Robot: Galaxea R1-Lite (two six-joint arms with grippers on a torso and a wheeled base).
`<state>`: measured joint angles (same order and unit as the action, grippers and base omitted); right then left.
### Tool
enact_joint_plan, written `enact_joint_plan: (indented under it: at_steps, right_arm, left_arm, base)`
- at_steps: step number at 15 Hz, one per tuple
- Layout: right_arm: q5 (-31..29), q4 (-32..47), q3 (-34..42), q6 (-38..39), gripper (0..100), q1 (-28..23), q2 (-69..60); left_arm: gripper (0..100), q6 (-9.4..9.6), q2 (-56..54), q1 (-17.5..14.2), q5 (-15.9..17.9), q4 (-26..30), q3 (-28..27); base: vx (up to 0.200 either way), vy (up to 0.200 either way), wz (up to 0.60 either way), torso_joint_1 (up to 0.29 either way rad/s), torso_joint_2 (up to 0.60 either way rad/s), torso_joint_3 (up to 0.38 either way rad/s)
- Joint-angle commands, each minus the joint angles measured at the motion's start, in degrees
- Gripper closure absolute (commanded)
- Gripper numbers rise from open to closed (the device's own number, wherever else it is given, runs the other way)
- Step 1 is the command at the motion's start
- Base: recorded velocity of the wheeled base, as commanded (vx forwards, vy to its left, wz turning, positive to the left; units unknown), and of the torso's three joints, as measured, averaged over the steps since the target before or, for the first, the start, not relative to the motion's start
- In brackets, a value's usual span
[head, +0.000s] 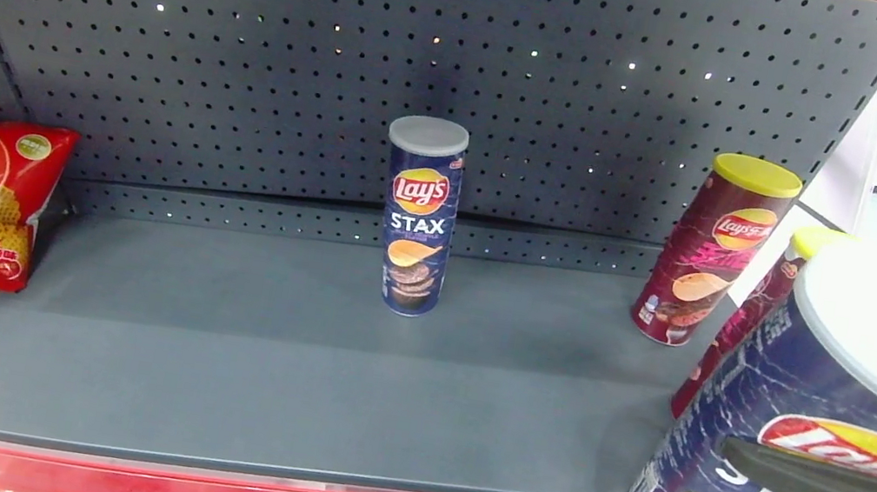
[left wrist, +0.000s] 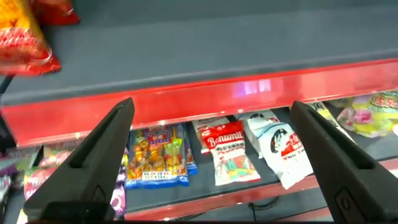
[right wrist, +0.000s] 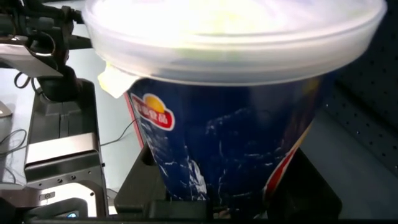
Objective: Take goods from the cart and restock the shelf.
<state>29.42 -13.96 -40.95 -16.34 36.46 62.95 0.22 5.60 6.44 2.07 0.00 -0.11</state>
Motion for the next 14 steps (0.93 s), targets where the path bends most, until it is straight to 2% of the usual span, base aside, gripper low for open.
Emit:
enact_joint_plan:
  at_steps: [1,2,3,4,5,6,7,8,9,10,11,12,14]
  right_arm:
    - [-0.1,0.0,-0.5,0.1,100,0.0,0.0]
    - [0.0,0.0,-1.3,0.1,100,0.0,0.2]
    - [0.0,0.0,-2.6,0.2,100,0.0,0.7]
    - [-0.1,0.0,-3.2,0.4,100,0.1,0.9]
    - [-0.1,0.0,-4.1,0.7,100,0.1,1.1]
    - [0.0,0.1,-4.8,1.2,100,0.3,1.3]
    - [0.0,0.0,-5.5,2.1,100,0.3,1.6]
    - [0.1,0.1,-5.8,3.2,100,0.3,1.7]
    - [0.1,0.1,-5.7,3.9,100,0.3,1.7]
    - [0.2,0.1,-5.3,4.2,100,0.3,1.7]
    - [0.2,0.1,-4.9,4.2,100,0.4,1.7]
    - [0.2,0.1,-4.2,4.3,100,0.3,1.7]
    - [0.2,0.1,-4.1,4.6,100,0.2,1.8]
  left_arm:
    - [0,1.36,2.5,0.3,0.8,-3.9,-8.4]
    - [0,-1.89,12.1,2.4,1.2,-4.7,-18.8]
    - [0,-4.53,21.6,5.8,2.4,-4.8,-29.9]
    - [0,-4.44,30.0,9.1,5.5,-4.9,-39.3]
    - [0,-3.65,38.5,10.6,8.3,-5.2,-45.7]
    - [0,-0.04,47.8,10.6,14.6,-7.5,-48.9]
    - [0,4.09,56.5,9.1,23.9,-11.2,-48.8]
    - [0,9.10,65.0,5.3,32.6,-15.1,-49.2]
    - [0,15.07,73.8,3.3,37.0,-18.8,-51.2]
    - [0,18.33,80.1,3.1,38.2,-21.1,-53.4]
    - [0,18.50,82.7,3.1,38.4,-21.6,-54.2]
    - [0,18.50,88.5,4.5,39.1,-22.2,-56.1]
    - [0,18.50,95.9,4.8,41.7,-23.6,-61.7]
  base:
    - [0.000,0.000,0.00,0.000,0.00,0.000]
    - [0.000,0.000,0.00,0.000,0.00,0.000]
    - [0.000,0.000,0.00,0.000,0.00,0.000]
    - [0.000,0.000,0.00,0.000,0.00,0.000]
    - [0.000,0.000,0.00,0.000,0.00,0.000]
    - [0.000,0.000,0.00,0.000,0.00,0.000]
    - [0.000,0.000,0.00,0.000,0.00,0.000]
    - [0.000,0.000,0.00,0.000,0.00,0.000]
    - [0.000,0.000,0.00,0.000,0.00,0.000]
    - [0.000,0.000,0.00,0.000,0.00,0.000]
    - [0.000,0.000,0.00,0.000,0.00,0.000]
    - [0.000,0.000,0.00,0.000,0.00,0.000]
    - [0.000,0.000,0.00,0.000,0.00,0.000]
